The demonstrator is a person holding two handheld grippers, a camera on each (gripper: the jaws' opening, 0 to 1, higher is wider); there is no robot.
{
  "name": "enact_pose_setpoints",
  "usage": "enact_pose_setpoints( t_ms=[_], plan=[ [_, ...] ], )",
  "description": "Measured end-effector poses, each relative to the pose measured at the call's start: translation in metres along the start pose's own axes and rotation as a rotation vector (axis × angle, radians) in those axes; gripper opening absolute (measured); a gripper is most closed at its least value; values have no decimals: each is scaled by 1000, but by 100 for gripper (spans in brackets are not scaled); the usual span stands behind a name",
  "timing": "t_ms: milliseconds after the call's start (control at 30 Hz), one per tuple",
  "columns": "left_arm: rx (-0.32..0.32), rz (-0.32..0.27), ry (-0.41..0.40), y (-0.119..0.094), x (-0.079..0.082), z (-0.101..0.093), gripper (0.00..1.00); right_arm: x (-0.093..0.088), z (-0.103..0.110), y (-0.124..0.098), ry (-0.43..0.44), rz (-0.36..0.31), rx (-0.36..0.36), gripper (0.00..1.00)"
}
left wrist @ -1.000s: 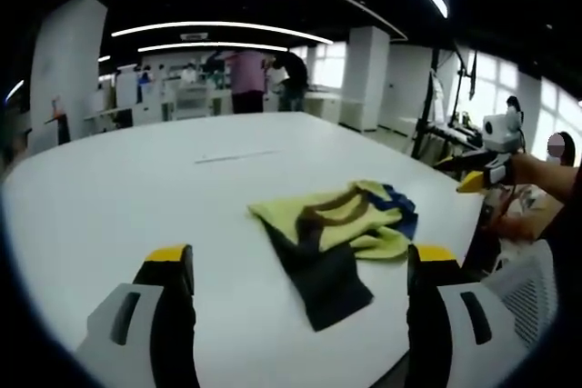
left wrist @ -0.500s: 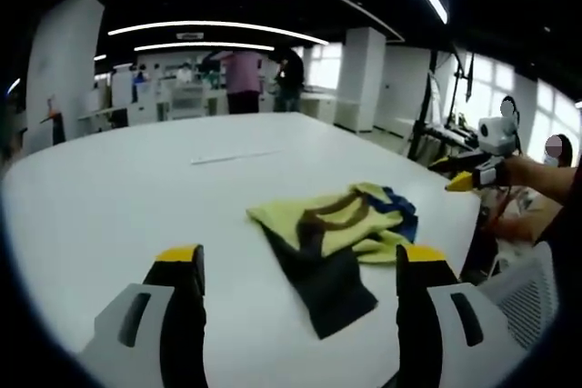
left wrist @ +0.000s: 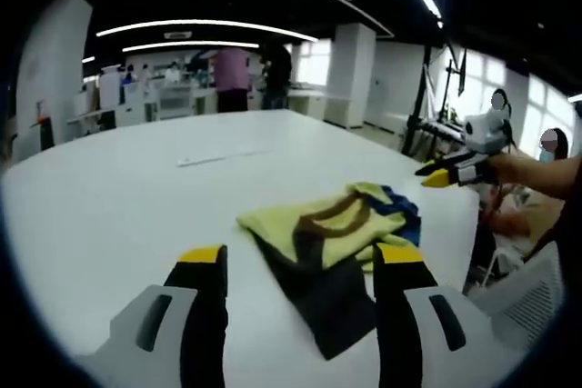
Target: Fold the garment on the visible template until the final outline fits inside the template.
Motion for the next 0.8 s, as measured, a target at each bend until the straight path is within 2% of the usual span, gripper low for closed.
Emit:
enact_pose_setpoints(
  t_ms=[400,600,800],
  plan=[
    [-12,45,-22,36,-16,2,40,-11,7,32,-10,67,41,24],
    [-17,77,-39,51,-24,-2,36,-22,2,40,-29,121,2,20],
    [-10,115,-4,64,-35,-9,31,-34,0,47,-44,177,-21,16]
  ],
)
Point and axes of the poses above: the point that each gripper's makers call its tool centre point, and the gripper's own axes: y roughly forward along the fingers, z roughly to its left, x roughly out of its top, the point moved 2 cm from there along -y, roughly backward along the fingers, and after that the axes turned 1 degree about -y, right-handed, at the moved point
